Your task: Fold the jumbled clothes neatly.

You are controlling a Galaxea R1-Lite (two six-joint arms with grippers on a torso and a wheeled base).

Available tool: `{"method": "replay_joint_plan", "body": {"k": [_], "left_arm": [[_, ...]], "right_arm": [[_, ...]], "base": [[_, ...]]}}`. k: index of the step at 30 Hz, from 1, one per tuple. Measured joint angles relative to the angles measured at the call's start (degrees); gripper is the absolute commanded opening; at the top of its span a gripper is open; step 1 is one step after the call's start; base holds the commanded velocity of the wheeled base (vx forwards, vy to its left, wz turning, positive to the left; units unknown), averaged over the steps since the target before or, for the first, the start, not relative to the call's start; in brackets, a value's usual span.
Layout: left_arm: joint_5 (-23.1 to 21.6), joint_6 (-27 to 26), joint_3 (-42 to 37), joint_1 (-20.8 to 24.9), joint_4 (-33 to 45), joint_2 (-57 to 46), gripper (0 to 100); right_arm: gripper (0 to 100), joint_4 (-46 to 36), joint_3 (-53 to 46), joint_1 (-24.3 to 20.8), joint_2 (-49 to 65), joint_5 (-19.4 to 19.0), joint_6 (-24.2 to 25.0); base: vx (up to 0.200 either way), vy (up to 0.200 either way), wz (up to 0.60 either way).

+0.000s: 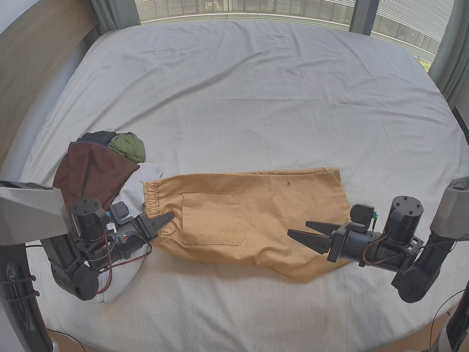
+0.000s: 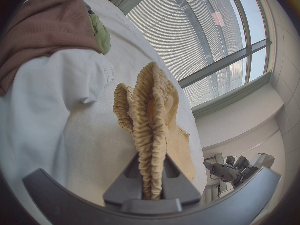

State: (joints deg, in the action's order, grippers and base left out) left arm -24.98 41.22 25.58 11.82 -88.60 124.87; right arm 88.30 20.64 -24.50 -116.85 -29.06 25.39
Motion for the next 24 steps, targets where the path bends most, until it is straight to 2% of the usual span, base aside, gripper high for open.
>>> {"method": "replay_joint_plan", "body": {"k": [3,10,24], "left_arm": [[-3.4,0.0,-0.9,-2.2,0.0,-1.1,0],[-7.0,0.1,-1.9,-6.3,0.0,-3.4,0],[-8.3,0.0,-2.5,-8.9,0.0,-4.3,0]], "right_arm": [[100,0.0,0.0,-0.1,0.0,0.0,0.0],[100,0.0,0.0,-0.2,-0.1,0.1,0.0],[100,0.0,-0.2,-0.4,-0.1,0.1,0.0]], "base": [[0.0,0.0,0.0],[0.0,0.0,0.0],[0.0,0.0,0.0]]}}
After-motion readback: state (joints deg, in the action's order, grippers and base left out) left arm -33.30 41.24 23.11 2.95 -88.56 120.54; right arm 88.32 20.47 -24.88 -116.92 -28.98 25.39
